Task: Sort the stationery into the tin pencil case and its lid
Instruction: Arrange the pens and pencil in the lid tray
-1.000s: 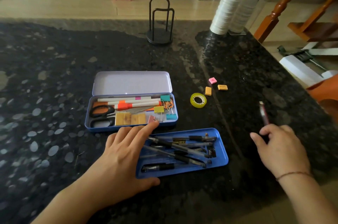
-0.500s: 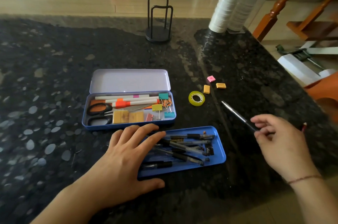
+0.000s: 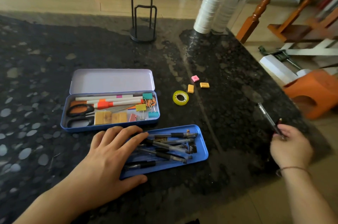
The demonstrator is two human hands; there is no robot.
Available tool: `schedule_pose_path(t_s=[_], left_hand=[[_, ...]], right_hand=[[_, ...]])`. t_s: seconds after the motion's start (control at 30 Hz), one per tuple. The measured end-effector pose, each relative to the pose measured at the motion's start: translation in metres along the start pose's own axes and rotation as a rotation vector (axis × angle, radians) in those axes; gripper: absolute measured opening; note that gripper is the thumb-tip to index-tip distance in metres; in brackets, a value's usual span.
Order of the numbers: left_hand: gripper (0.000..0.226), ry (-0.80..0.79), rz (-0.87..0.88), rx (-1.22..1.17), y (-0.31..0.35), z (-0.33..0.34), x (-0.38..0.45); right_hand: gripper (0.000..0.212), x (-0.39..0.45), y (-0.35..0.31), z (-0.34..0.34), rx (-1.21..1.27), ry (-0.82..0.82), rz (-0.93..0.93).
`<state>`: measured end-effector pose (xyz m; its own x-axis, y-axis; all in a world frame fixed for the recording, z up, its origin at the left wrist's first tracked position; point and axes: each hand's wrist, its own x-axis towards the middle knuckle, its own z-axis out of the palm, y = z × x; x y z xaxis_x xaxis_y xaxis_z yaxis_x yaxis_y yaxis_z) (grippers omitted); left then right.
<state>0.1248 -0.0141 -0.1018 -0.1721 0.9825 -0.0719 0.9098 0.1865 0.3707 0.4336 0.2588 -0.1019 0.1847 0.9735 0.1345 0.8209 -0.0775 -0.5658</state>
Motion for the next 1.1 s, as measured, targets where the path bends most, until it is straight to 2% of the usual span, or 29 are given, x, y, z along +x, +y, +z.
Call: schedule_pose_path(t_s=[0.13,0.37,0.43,0.5,0.57,0.67,0.77,0.87,0.97,1.1], left_hand=[[0.085,-0.004,-0.002,0.004,0.001,0.0,0.001],[0.087,0.007,-0.001,-0.017,0.001,0.001,0.001],[0.088,0.006,-0.005,-0.026,0.001,0.0,0.002],[0.088,0.005,-0.006,-0.036,0.0,0.0,0.003],[0.089,-0.003,0.0,-0.039,0.0,0.001,0.004],[0.089,-0.005,0.016,-0.053,0.002,0.0,0.004],[0.089,-0.003,0.049,-0.068,0.007,-0.002,0.005],[0.082,-0.002,0.073,-0.03,0.011,-0.003,0.006],[0.07,0.002,0.078,-0.017,0.011,-0.005,0.003],[0.058,0.002,0.092,-0.024,0.01,-0.009,-0.002]], right_hand=[[0.03,-0.007,-0.012,0.004,-0.102,-0.021,-0.163],[0.032,-0.013,-0.031,0.01,-0.122,-0.008,-0.174],[0.033,-0.022,-0.043,0.016,-0.074,-0.062,-0.287],[0.034,-0.036,-0.059,0.026,-0.043,-0.183,-0.413],[0.036,-0.049,-0.069,0.035,-0.082,-0.255,-0.415],[0.035,-0.053,-0.068,0.038,-0.15,-0.237,-0.405],[0.031,-0.055,-0.071,0.024,-0.12,-0.173,-0.5],[0.029,-0.076,-0.092,0.009,0.023,-0.141,-0.591],[0.029,-0.106,-0.108,0.008,-0.014,-0.232,-0.776],[0.028,-0.125,-0.114,0.018,-0.069,-0.351,-0.9]])
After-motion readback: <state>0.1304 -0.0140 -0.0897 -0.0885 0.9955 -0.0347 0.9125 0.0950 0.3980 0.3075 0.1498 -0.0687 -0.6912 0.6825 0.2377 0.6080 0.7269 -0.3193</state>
